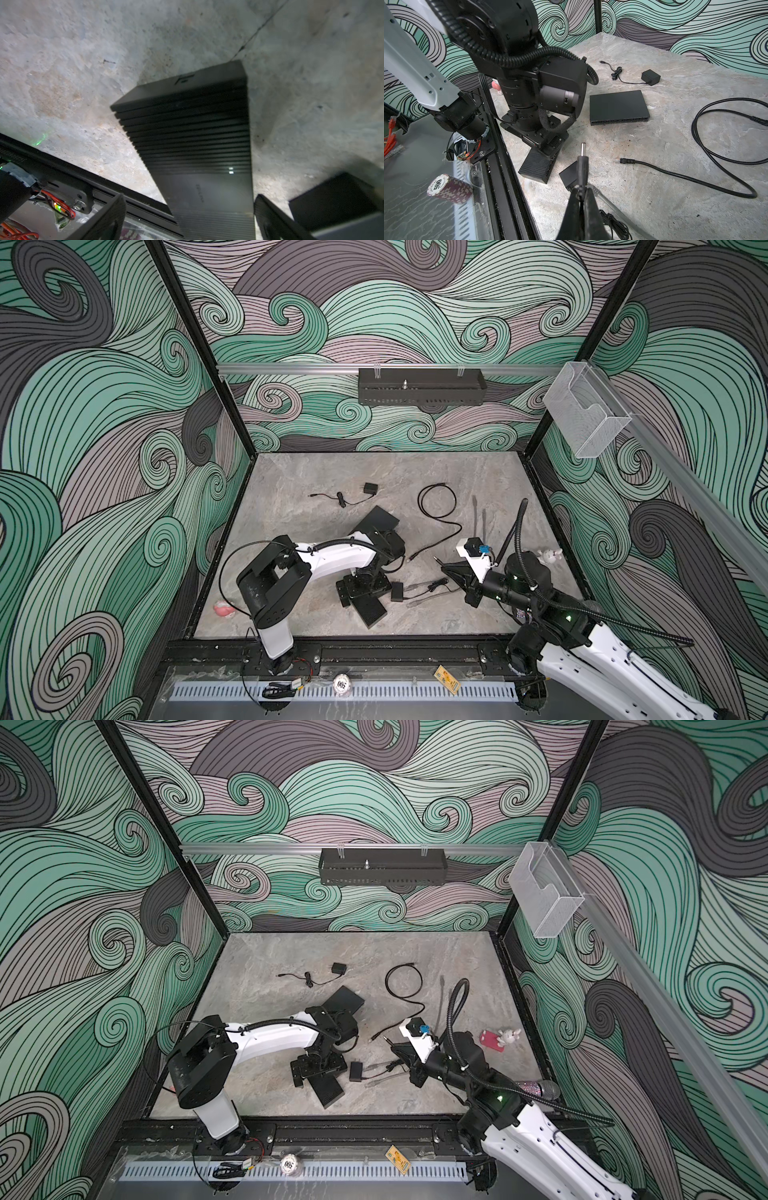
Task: Insert the plug into the switch port
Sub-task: 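Lower the left gripper onto the black ribbed switch box and close it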
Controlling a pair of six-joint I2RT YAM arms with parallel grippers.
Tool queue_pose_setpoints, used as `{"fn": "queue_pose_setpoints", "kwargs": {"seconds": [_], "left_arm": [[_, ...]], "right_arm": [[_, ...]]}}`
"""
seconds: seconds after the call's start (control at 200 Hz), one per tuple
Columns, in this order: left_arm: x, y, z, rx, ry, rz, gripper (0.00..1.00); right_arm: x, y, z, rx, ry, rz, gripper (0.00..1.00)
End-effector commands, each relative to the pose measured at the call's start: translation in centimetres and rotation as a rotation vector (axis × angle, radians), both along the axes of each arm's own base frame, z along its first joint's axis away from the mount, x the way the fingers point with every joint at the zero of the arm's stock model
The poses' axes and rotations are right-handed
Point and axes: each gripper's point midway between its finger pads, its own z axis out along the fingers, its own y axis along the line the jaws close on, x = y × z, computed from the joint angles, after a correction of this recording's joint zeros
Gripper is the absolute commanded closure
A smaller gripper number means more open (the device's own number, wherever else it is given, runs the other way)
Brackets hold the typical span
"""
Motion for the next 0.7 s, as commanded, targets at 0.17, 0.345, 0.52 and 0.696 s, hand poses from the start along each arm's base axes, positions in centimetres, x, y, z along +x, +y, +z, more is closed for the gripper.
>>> {"fn": "queue_pose_setpoints", "kwargs": {"seconds": [0.17, 0.345, 0.52, 0.696], "left_arm": [[0.0, 0.3, -1.9, -0.001, -0.034, 0.020, 0.15], [0.9, 0.6, -1.4, -0.060, -0.128, -0.024, 0.23], [3.4, 1.1, 1.9, -0.175, -0.304, -0.171, 0.23], [6.9, 1.2, 11.2, -0.258, -0.548, -0.589, 0.24]], "right_arm": [[-0.3, 0.4, 0.4, 0.019, -0.008, 0.022, 1.00], [-0.2, 0.3, 0.3, 0.015, -0.007, 0.018, 1.00], [-0.2, 0.4, 0.6, 0.016, -0.010, 0.020, 1.00], [-0.2, 0.5, 1.0, 0.023, -0.022, 0.028, 1.00]]}}
